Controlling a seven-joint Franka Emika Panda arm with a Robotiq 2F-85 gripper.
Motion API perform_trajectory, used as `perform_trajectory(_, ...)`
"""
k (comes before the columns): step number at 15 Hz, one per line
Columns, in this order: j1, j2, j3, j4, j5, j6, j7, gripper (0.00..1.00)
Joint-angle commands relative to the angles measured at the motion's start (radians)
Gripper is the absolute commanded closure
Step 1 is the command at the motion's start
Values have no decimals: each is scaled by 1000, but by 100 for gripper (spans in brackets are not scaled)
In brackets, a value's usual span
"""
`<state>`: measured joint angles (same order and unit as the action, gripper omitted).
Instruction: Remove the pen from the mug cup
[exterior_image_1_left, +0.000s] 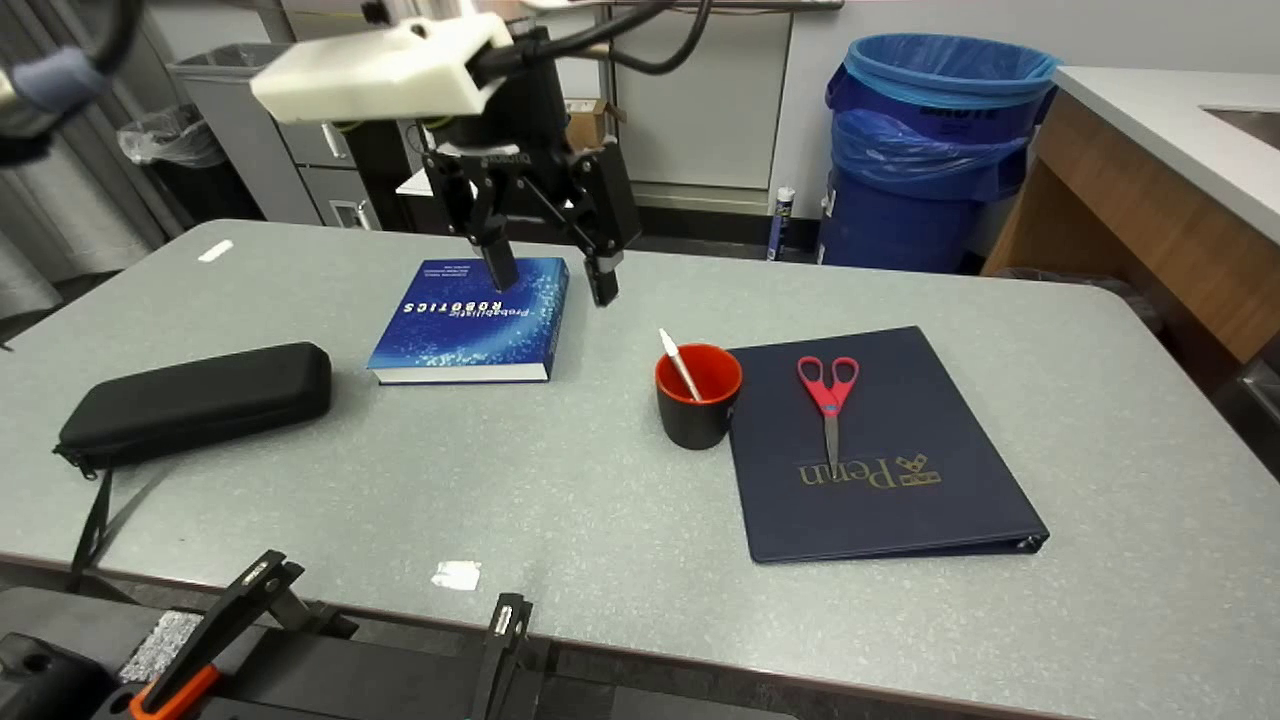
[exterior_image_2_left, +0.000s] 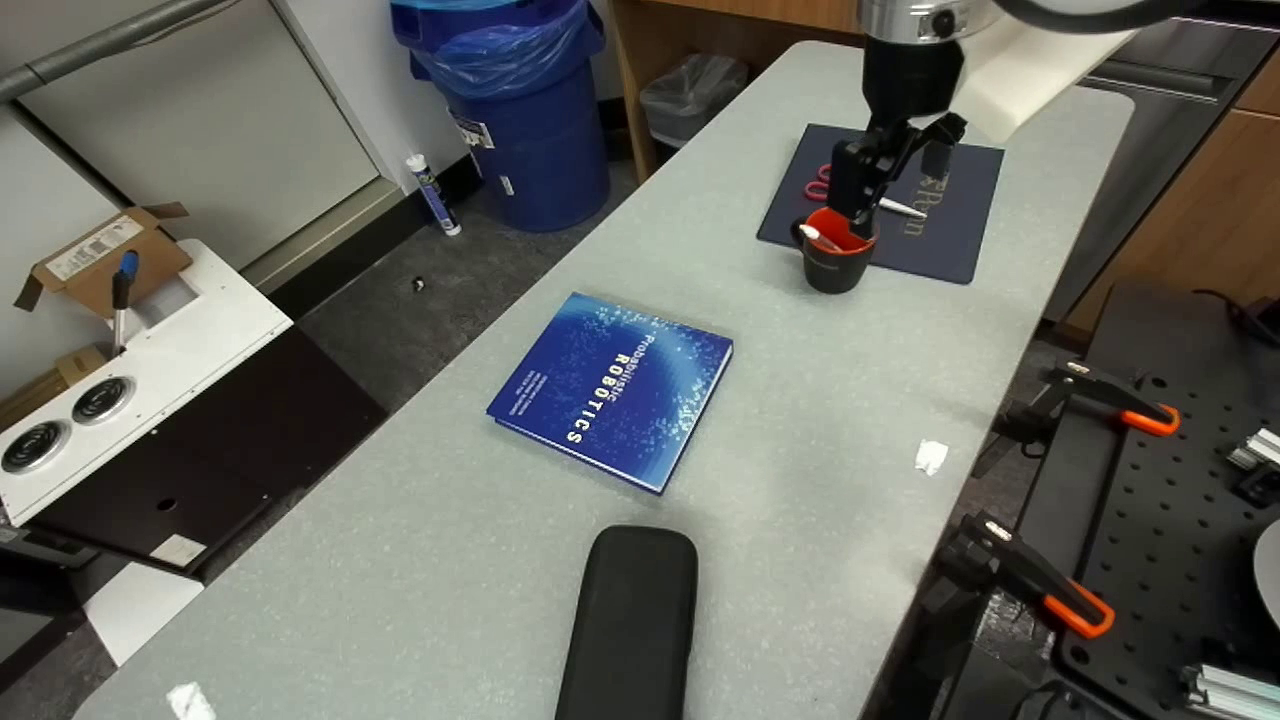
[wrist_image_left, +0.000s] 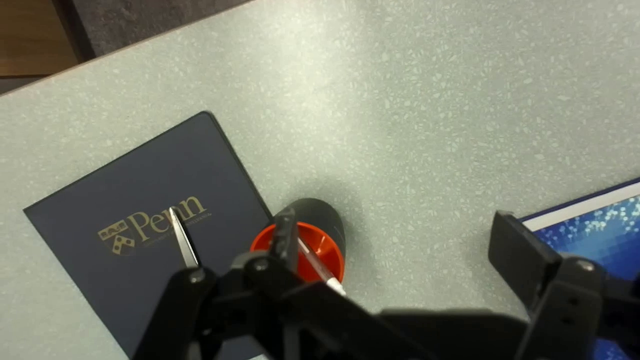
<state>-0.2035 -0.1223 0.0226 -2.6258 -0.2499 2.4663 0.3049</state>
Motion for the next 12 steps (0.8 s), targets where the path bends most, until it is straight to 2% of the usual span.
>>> perform_trajectory(1,2,207,-47,110,-101,96,140,0)
perform_trajectory(4,47,322,-114,185,-167,171,326,0)
perform_trajectory(7,126,417,-198,268,-221,191,500,0)
perform_trajectory(12,246,534,-285,374,-205,164,653,0)
